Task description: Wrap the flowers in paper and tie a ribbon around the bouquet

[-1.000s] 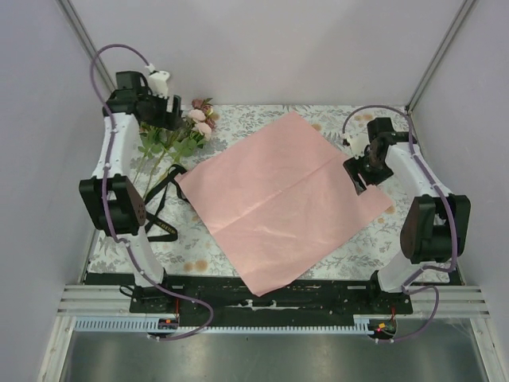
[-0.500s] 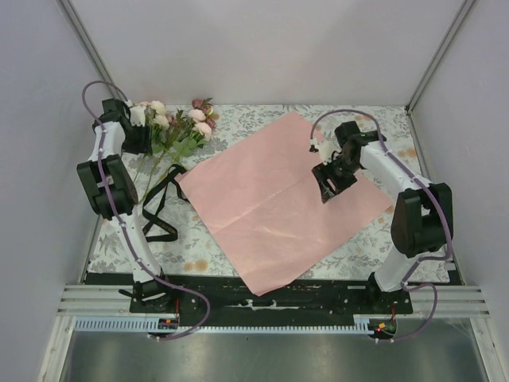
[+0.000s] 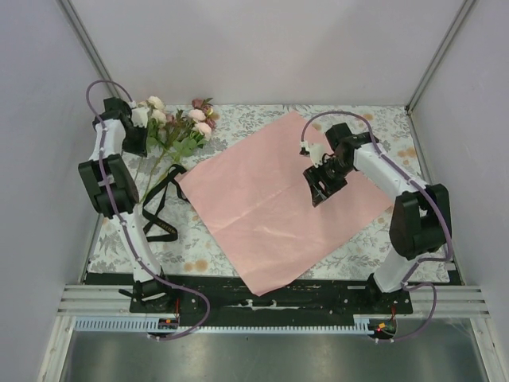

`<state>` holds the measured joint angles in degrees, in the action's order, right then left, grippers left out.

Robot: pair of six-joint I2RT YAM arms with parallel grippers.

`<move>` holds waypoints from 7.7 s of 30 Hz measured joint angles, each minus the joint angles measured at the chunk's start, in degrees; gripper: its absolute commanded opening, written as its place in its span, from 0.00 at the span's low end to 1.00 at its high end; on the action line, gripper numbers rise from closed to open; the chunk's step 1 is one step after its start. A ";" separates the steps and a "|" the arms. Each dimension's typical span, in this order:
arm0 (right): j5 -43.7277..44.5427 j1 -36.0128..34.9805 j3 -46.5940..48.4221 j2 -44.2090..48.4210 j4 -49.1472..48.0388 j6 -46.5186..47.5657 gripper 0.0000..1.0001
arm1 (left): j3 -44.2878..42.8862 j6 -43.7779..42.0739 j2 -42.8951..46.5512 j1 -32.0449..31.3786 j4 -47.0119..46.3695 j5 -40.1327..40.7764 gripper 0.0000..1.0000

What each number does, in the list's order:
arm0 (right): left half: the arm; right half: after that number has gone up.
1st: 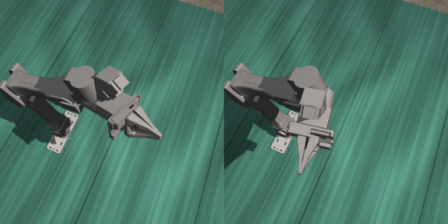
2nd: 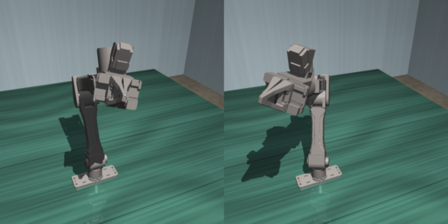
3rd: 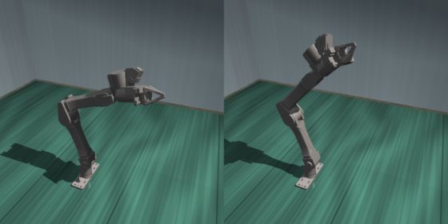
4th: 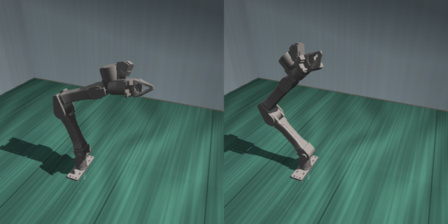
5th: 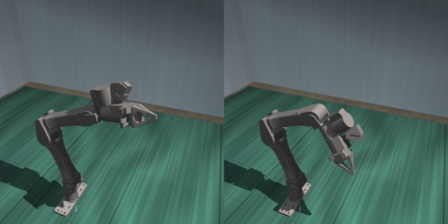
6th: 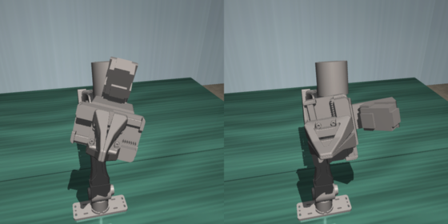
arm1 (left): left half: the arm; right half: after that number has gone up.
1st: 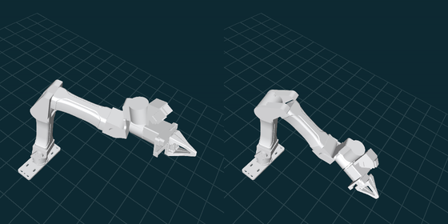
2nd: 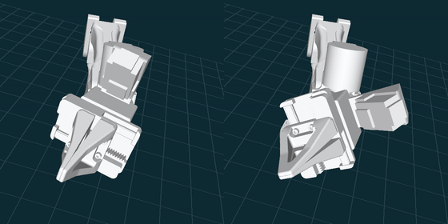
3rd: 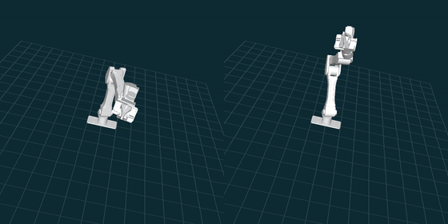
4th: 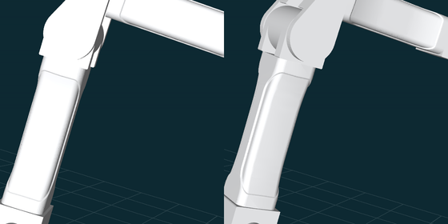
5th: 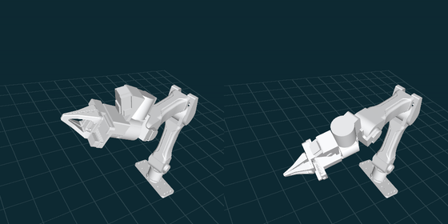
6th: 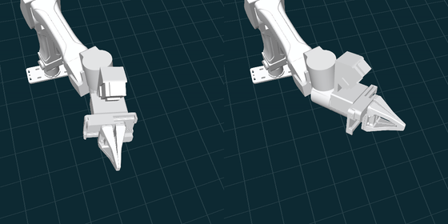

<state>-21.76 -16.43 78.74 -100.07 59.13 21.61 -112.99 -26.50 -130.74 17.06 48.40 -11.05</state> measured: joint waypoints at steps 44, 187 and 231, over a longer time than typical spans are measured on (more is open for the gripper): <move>-9.75 22.97 -6.78 15.98 -3.74 -2.58 0.68 | -10.25 60.19 -9.42 -51.17 -17.44 -1.40 0.43; 0.83 11.26 -8.24 -9.53 -11.87 -12.85 0.00 | -14.47 47.06 -16.87 -49.51 -24.92 -5.77 0.57; 5.14 10.91 1.81 1.81 -2.84 -8.52 0.21 | 13.22 46.16 1.90 -5.55 -22.86 0.98 0.15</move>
<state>-16.62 -5.52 80.55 -98.26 56.29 13.08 -99.77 19.66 -128.84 11.51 25.54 -10.07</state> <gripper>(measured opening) 0.212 0.392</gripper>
